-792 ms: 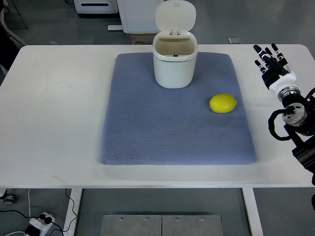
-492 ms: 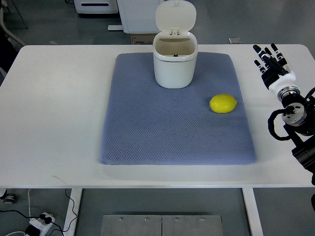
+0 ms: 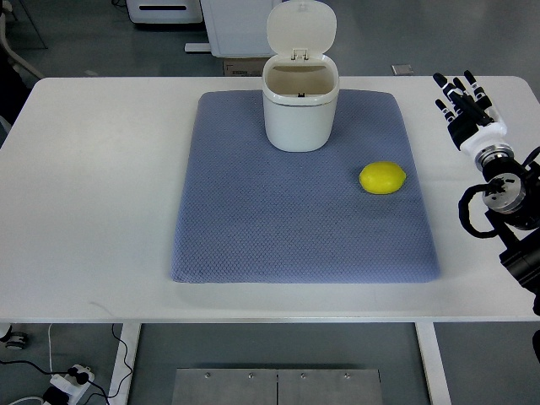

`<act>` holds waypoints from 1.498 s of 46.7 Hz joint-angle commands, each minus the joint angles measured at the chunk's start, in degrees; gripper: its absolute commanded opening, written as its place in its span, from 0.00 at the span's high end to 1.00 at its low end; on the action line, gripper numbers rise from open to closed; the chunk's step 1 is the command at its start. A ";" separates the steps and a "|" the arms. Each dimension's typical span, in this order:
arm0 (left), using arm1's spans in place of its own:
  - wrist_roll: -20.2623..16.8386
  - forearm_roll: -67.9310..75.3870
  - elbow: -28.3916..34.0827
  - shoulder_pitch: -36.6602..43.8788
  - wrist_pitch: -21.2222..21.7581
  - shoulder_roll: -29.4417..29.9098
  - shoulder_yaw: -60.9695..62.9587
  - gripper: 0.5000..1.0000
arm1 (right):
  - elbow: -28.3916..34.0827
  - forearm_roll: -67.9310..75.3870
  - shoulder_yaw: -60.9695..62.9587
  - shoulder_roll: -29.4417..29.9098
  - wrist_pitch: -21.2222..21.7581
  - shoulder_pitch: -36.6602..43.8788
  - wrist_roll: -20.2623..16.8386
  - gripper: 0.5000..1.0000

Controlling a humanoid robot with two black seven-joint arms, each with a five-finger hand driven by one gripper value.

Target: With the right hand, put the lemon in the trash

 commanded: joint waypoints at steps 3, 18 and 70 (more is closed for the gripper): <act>0.00 0.01 0.00 -0.03 0.00 0.00 0.00 0.00 | 0.02 0.00 0.04 0.02 0.00 0.01 0.00 0.00; 0.00 0.01 0.00 -0.03 0.00 0.00 0.00 0.00 | 0.10 0.00 0.13 -0.86 0.26 -0.25 0.00 0.00; 0.00 0.01 0.00 -0.03 0.00 0.00 0.00 0.00 | 0.19 0.00 -0.13 -1.12 0.62 -0.25 4.83 0.00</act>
